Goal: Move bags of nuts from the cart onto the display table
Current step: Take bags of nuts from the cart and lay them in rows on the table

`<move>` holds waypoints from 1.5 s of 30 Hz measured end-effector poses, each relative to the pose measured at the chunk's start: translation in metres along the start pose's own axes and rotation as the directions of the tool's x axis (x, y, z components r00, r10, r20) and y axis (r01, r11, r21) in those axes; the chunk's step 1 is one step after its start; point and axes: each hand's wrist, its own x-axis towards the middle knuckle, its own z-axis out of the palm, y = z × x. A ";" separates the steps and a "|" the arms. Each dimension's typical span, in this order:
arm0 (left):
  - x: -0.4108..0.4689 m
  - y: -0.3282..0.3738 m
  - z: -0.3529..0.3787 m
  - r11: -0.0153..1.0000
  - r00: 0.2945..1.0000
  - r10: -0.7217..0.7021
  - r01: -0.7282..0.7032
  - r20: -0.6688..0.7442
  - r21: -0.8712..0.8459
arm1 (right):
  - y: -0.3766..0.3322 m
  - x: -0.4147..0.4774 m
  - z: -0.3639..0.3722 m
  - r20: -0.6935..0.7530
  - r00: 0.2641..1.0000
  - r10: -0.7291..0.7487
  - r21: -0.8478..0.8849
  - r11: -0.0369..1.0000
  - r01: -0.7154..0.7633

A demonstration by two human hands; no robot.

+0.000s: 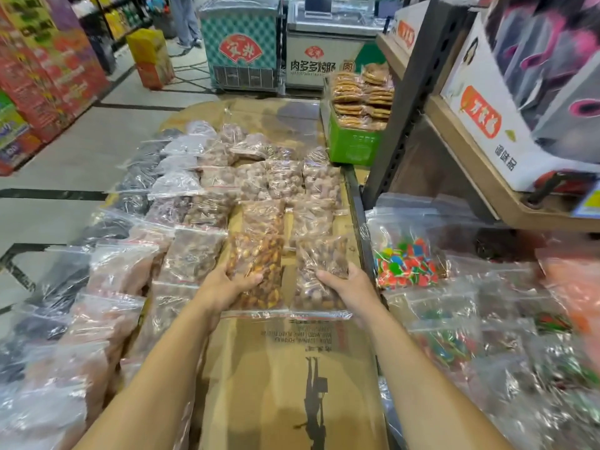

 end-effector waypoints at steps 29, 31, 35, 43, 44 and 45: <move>0.016 0.019 0.013 0.839 0.997 -0.027 0.061 -0.072 0.540 | -0.012 0.029 0.010 -0.186 0.982 0.023 -0.660 0.737 -0.142; 0.006 0.020 0.013 0.817 0.999 -0.022 0.045 -0.047 0.574 | -0.016 0.021 0.010 -0.181 0.983 0.005 -0.690 0.712 -0.131; -0.016 0.026 0.011 0.722 0.999 0.027 -0.005 -0.021 0.691 | -0.022 0.001 0.013 -0.161 0.986 -0.034 -0.743 0.662 -0.099; -0.077 0.033 0.024 0.486 0.984 0.175 -0.125 0.044 0.865 | -0.029 -0.064 0.016 -0.018 0.991 -0.130 -0.912 0.409 0.037; -0.086 0.035 0.028 0.458 0.981 0.189 -0.136 0.053 0.878 | -0.031 -0.075 0.014 -0.010 0.991 -0.135 -0.921 0.387 0.043; -0.094 0.035 0.033 0.433 0.978 0.203 -0.141 0.055 0.890 | -0.031 -0.085 0.012 -0.005 0.989 -0.146 -0.930 0.364 0.049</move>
